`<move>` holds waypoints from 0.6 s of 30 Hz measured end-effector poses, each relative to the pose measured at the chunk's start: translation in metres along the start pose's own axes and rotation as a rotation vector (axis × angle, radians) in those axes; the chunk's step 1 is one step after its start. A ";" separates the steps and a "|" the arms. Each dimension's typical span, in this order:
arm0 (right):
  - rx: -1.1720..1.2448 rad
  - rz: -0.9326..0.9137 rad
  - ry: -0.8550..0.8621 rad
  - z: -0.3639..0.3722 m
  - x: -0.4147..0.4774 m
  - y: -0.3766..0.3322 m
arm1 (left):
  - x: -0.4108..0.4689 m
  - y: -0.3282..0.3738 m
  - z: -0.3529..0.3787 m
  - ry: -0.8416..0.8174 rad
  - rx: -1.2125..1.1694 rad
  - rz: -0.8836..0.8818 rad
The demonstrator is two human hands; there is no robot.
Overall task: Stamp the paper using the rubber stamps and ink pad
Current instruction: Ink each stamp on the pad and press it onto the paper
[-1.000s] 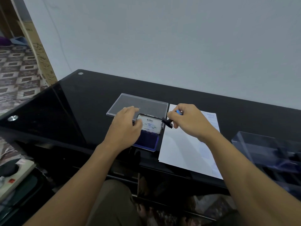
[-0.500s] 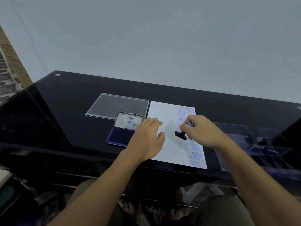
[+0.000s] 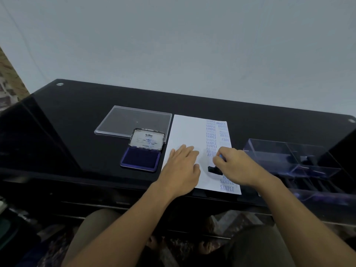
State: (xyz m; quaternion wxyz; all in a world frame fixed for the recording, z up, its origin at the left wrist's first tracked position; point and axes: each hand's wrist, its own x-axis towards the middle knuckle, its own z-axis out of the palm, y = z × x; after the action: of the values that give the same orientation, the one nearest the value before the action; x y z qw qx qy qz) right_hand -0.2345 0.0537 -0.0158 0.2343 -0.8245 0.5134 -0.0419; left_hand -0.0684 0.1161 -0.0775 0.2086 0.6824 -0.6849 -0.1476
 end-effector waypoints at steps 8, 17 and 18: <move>-0.059 -0.045 0.023 0.011 0.001 0.002 | 0.000 -0.003 0.009 0.004 0.012 0.013; -0.076 -0.051 0.031 0.015 -0.001 0.000 | 0.001 -0.004 0.012 -0.007 0.020 0.004; -0.077 -0.051 0.034 0.015 -0.001 0.000 | 0.001 -0.004 0.012 -0.007 0.019 0.004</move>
State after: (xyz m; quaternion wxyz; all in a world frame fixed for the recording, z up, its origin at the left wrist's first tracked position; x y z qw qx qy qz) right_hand -0.2304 0.0599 -0.0291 0.1925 -0.8448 0.4975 -0.0421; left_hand -0.0708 0.1141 -0.0898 0.2001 0.6823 -0.6884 -0.1433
